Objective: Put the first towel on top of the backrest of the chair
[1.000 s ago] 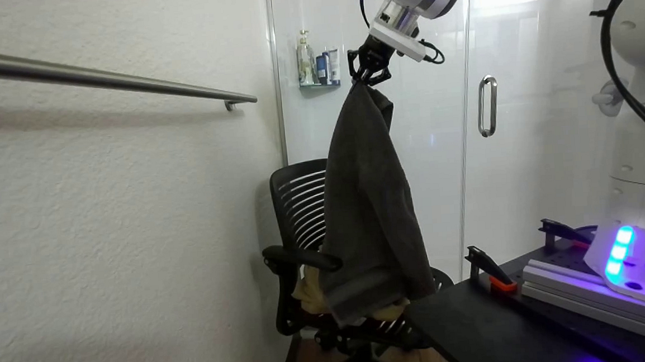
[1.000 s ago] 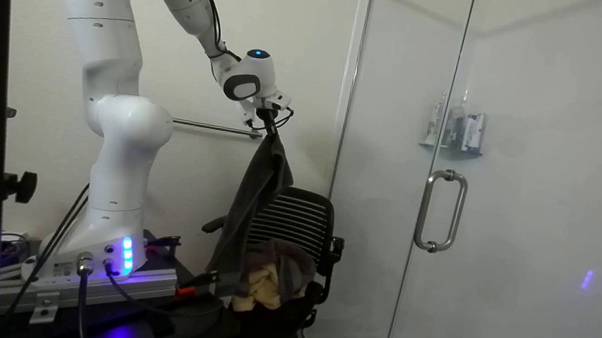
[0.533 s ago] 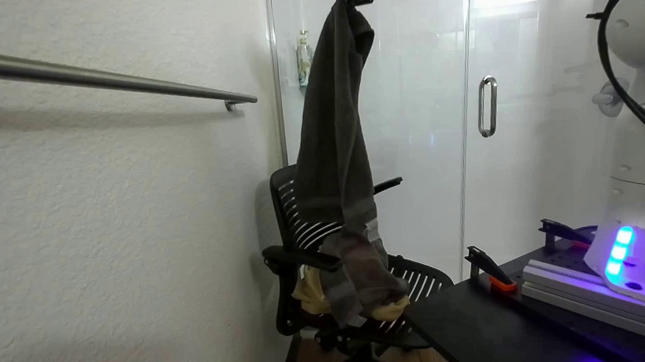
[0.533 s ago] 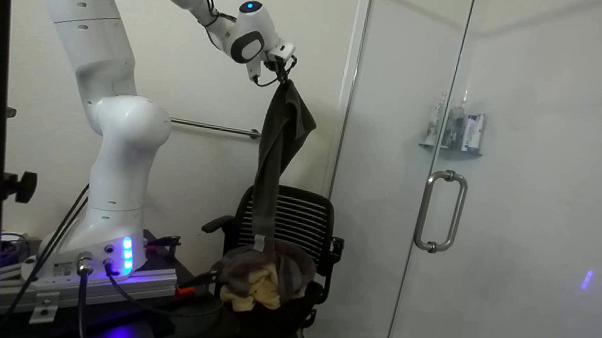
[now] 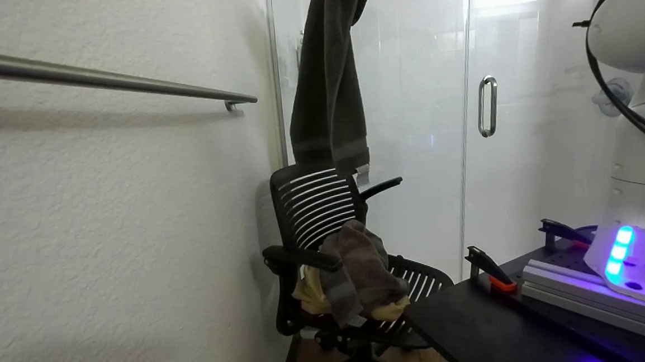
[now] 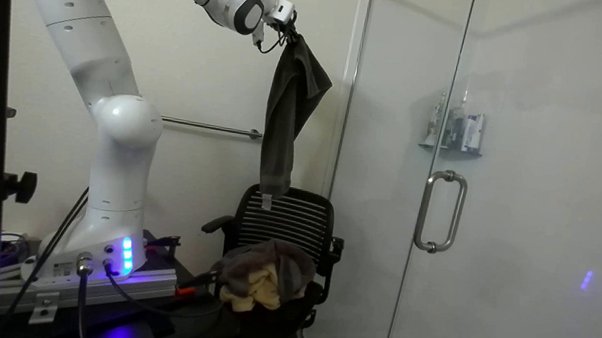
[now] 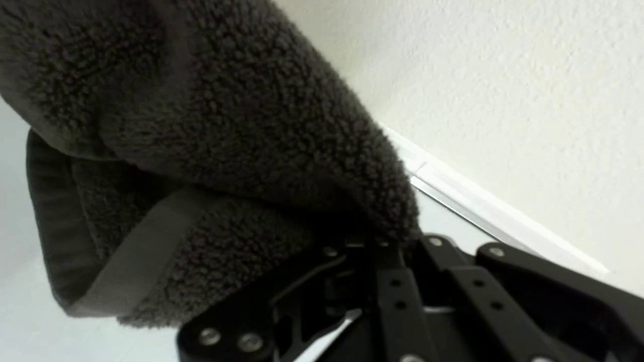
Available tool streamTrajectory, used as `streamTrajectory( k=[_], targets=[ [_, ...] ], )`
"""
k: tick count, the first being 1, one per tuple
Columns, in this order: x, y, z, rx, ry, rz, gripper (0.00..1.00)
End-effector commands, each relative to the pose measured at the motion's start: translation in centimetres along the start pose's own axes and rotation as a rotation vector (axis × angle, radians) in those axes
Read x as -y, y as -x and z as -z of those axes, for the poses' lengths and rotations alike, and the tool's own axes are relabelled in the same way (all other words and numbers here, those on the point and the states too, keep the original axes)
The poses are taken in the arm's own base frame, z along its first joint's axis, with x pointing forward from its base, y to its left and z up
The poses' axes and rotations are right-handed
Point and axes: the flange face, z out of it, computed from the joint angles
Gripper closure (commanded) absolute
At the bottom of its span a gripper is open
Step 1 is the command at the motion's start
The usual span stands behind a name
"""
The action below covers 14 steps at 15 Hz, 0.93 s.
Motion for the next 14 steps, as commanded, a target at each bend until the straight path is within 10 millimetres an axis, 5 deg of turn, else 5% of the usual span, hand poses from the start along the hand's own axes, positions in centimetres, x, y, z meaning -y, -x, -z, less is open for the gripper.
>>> streamTrajectory(
  k=[1, 6, 12, 14],
  targets=[
    [-1.1, 0.9, -0.7, 0.020, 0.030, 0.027, 0.99],
    [-2.4, -0.6, -5.4, -0.050, 0.009, -0.174, 0.99],
    [-7.8, -2.7, -13.8, -0.114, -0.021, -0.512, 0.99],
    [-8.5, -4.3, -14.4, -0.148, -0.049, -0.588, 0.99]
  ],
)
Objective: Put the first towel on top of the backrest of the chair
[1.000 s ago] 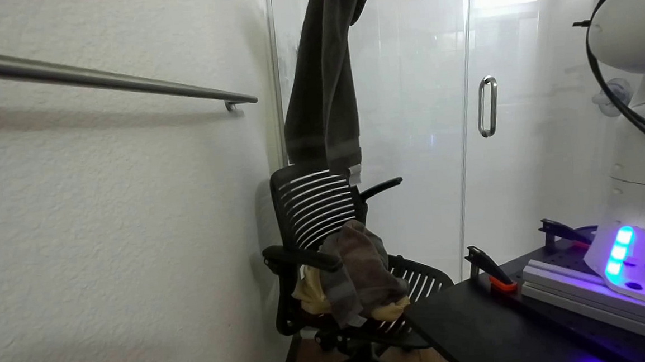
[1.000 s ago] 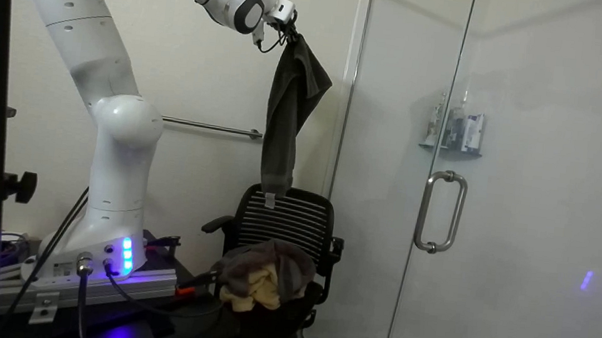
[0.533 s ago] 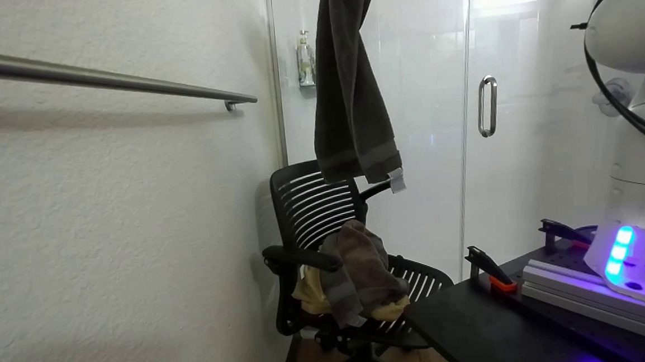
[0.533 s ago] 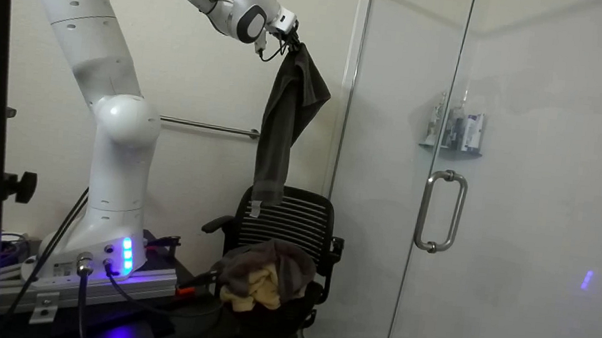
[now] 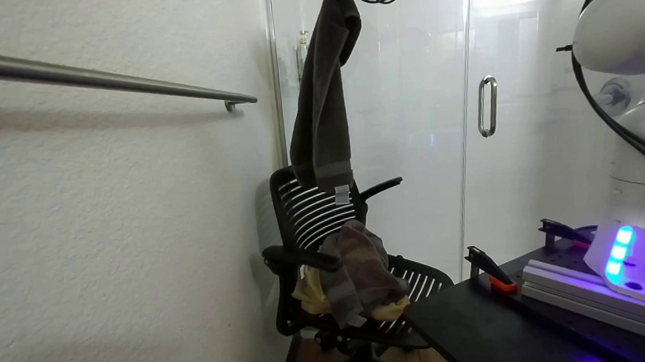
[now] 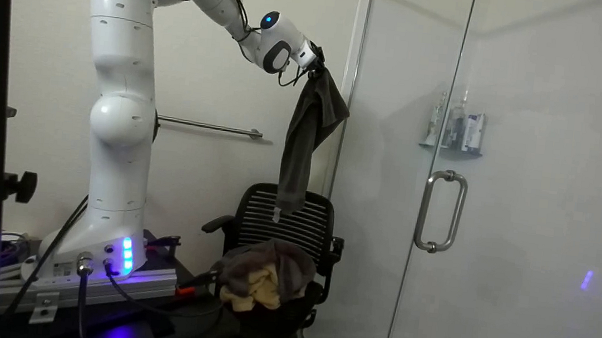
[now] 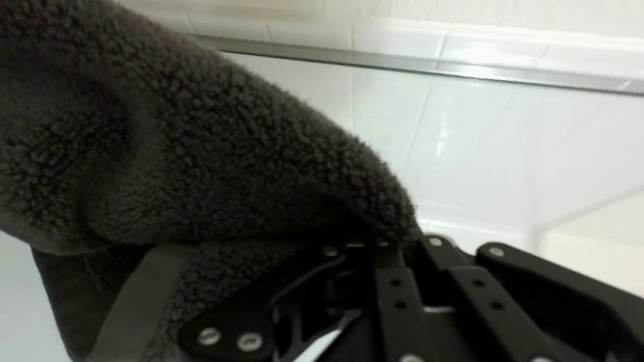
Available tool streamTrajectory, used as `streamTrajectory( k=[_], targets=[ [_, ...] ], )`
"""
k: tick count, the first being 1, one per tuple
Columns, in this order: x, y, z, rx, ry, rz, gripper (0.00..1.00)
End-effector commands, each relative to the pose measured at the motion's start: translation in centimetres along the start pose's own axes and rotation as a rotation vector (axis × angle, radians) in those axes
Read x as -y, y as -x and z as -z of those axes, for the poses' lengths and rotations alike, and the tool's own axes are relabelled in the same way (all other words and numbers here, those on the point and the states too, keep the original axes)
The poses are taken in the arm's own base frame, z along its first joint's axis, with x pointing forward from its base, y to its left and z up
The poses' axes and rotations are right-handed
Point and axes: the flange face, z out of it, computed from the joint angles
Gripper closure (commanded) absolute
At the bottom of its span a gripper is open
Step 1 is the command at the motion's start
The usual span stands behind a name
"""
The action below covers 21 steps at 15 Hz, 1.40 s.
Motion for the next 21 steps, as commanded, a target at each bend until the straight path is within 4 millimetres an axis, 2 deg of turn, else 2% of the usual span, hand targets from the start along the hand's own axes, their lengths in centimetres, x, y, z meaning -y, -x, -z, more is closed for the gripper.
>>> streamTrajectory(
  k=[1, 4, 6, 8, 10, 12, 13, 14, 16, 17, 21],
  targets=[
    [2.2, -3.1, -1.5, -0.046, -0.099, -0.141, 0.99],
    [6.6, -4.1, 0.8, -0.077, -0.218, -0.184, 0.99],
    [10.1, -3.5, 2.5, -0.067, -0.299, -0.190, 0.99],
    [13.5, -1.9, 3.8, -0.021, -0.357, -0.192, 0.99],
    [15.6, 0.6, 3.5, 0.056, -0.373, -0.183, 0.99],
    [15.6, 2.6, 2.0, 0.124, -0.351, -0.193, 0.99],
    [15.1, 2.9, 0.8, 0.148, -0.327, -0.214, 0.99],
    [13.7, 4.0, -1.1, 0.171, -0.287, -0.215, 0.99],
    [11.8, 4.4, -3.8, 0.192, -0.225, -0.234, 0.99],
    [10.8, 4.1, -5.0, 0.203, -0.199, -0.254, 0.99],
    [5.1, 6.6, -8.9, 0.205, -0.135, -0.207, 0.99]
  ],
)
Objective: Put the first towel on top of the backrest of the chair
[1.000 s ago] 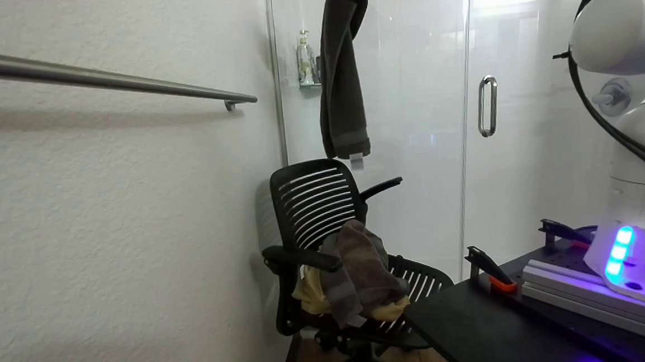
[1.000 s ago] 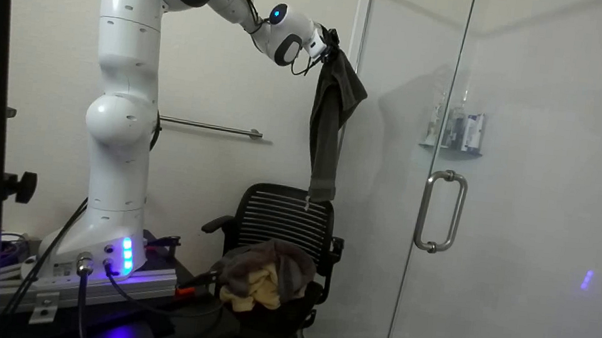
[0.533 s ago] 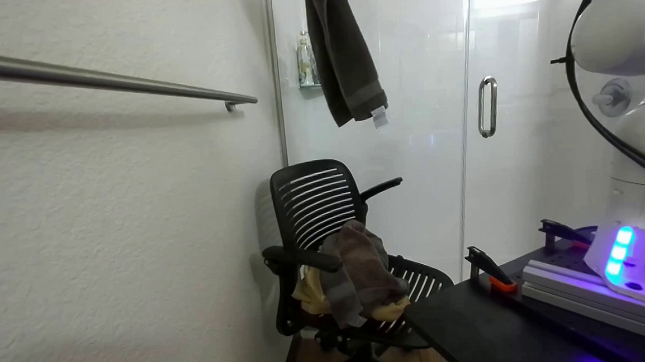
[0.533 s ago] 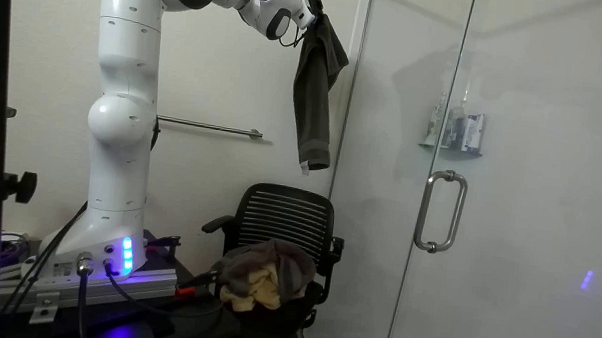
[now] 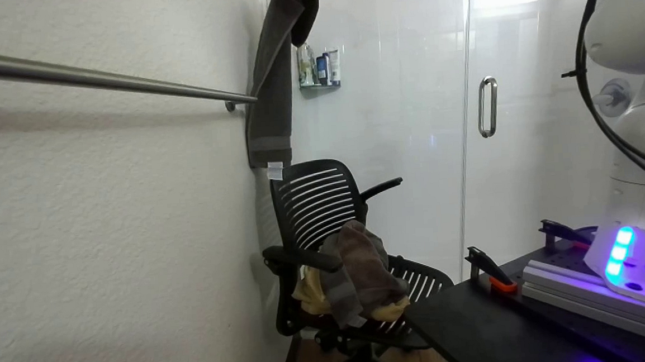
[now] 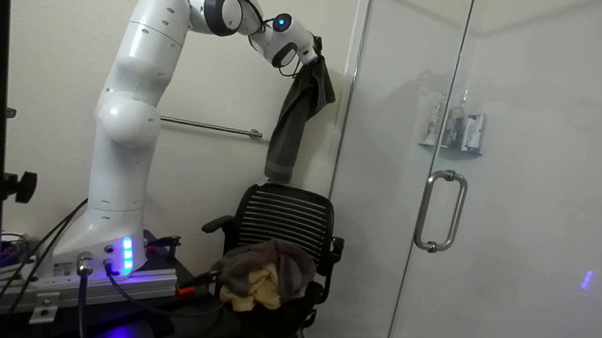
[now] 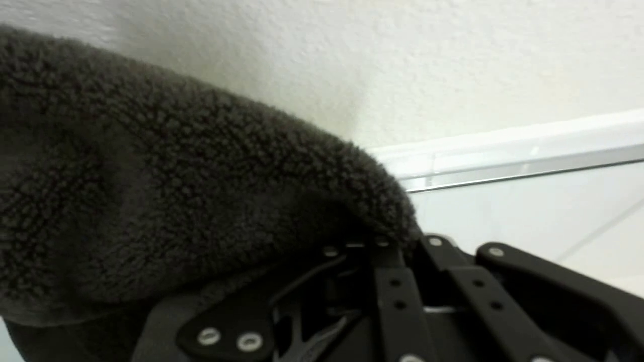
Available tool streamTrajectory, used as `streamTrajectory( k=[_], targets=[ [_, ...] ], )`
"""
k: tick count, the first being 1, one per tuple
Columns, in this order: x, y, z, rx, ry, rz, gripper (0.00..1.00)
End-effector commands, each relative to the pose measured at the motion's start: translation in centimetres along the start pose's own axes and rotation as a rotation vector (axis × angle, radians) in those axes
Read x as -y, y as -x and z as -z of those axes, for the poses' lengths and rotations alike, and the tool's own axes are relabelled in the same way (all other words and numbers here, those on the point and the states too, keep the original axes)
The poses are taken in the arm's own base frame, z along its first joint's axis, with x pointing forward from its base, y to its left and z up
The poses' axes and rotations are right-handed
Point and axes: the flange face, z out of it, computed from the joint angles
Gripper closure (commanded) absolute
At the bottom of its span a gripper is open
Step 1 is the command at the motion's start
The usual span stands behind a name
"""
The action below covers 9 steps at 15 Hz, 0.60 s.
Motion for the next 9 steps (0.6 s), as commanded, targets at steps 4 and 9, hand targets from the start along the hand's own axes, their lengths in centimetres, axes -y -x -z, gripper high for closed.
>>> streamTrajectory(
  k=[4, 9],
  targets=[
    [-8.8, -1.4, -4.2, -0.022, 0.108, 0.038, 0.99],
    [-14.7, -8.2, -5.3, -0.145, 0.234, 0.021, 0.99]
  ],
)
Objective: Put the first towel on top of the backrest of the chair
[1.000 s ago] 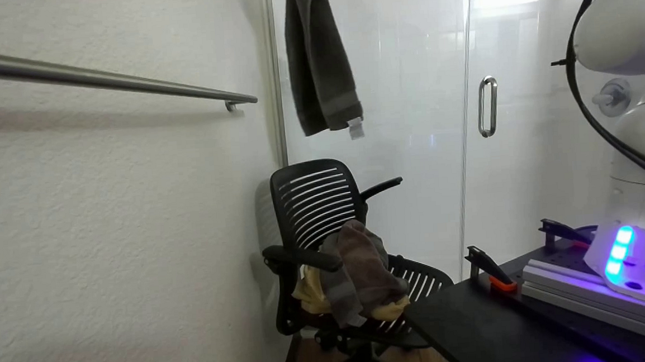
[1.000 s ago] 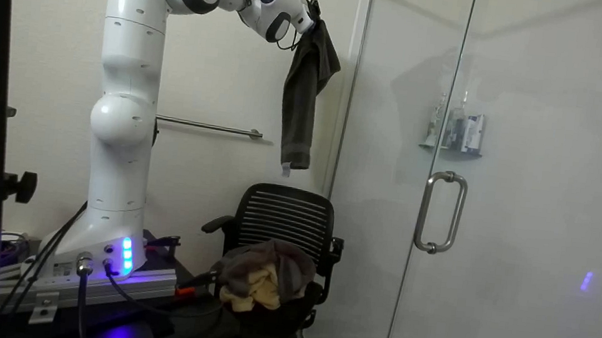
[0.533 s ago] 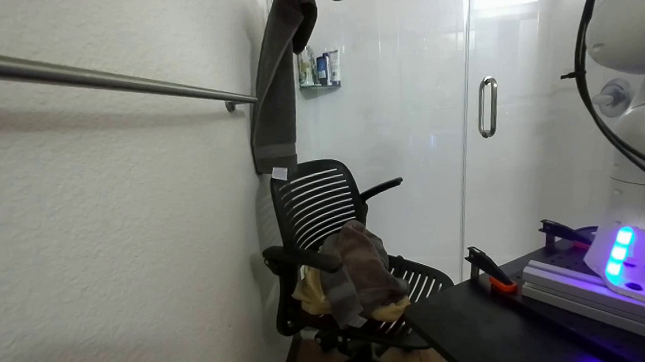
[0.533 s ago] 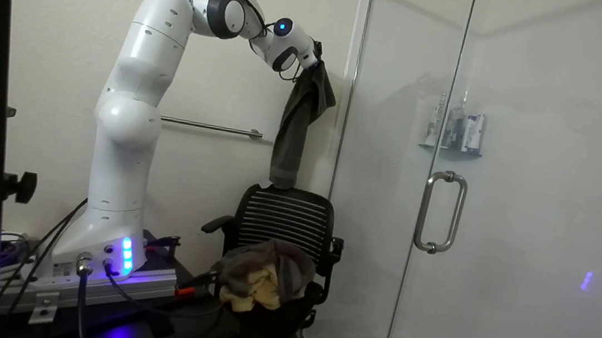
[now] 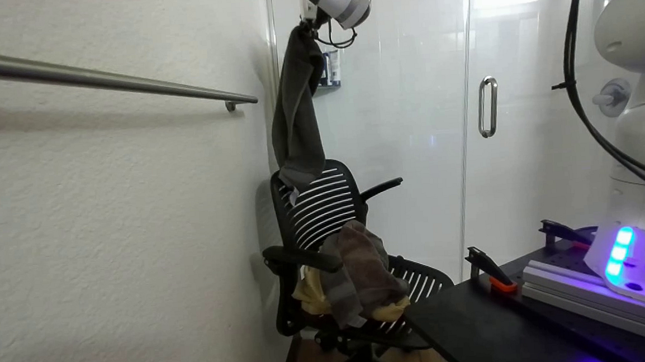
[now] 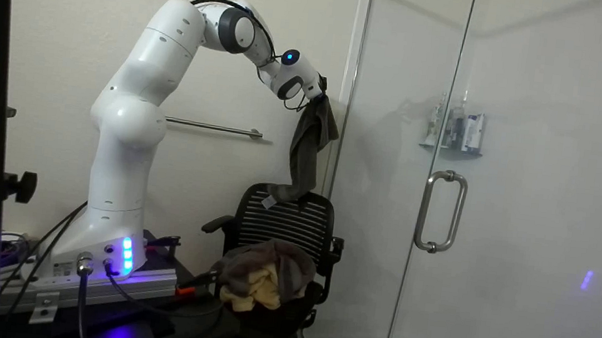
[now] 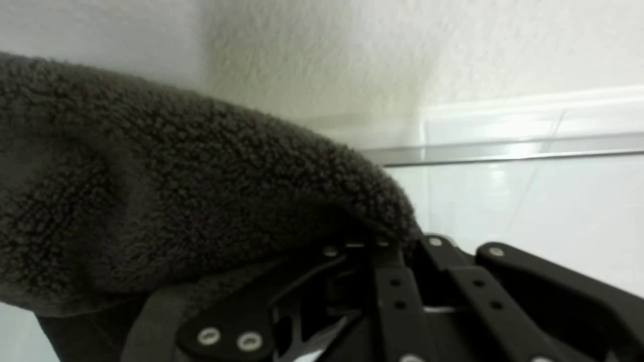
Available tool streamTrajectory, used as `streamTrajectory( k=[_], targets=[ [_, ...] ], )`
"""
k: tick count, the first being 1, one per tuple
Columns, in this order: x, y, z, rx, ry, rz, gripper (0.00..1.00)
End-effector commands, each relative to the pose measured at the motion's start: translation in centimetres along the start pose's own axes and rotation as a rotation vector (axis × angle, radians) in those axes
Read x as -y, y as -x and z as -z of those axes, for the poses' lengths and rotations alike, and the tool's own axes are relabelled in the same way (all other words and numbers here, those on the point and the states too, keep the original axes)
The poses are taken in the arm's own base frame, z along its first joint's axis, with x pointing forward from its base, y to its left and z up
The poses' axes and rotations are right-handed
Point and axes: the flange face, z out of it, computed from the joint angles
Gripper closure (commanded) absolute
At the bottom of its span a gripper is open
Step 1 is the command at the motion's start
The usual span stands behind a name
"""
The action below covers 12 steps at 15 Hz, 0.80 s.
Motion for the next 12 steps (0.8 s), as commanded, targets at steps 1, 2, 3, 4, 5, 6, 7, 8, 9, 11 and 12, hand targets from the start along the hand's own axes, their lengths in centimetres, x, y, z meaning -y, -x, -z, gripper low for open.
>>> streamTrajectory(
  k=[1, 2, 3, 4, 5, 6, 7, 8, 9, 11, 12],
  targets=[
    [-3.1, -4.6, -0.8, -0.097, 0.077, -0.014, 0.99],
    [-3.8, -5.4, -1.2, -0.113, 0.097, -0.015, 0.99],
    [-4.1, -6.0, -1.2, -0.130, 0.115, -0.008, 0.99],
    [-4.3, -6.3, -1.4, -0.138, 0.135, -0.004, 0.99],
    [-4.4, -6.1, -1.5, -0.138, 0.156, 0.000, 0.99],
    [-4.2, -5.5, -1.6, -0.130, 0.165, 0.006, 0.99],
    [-3.8, -4.6, -1.5, -0.118, 0.162, 0.010, 0.99],
    [-2.3, -2.9, -1.2, -0.090, 0.104, 0.005, 0.99],
    [-0.8, -1.6, -0.5, -0.069, 0.065, -0.031, 0.99],
    [3.0, 0.0, 1.2, -0.047, -0.025, -0.113, 0.99],
    [5.1, 0.7, 2.2, -0.038, -0.074, -0.140, 0.99]
  ],
)
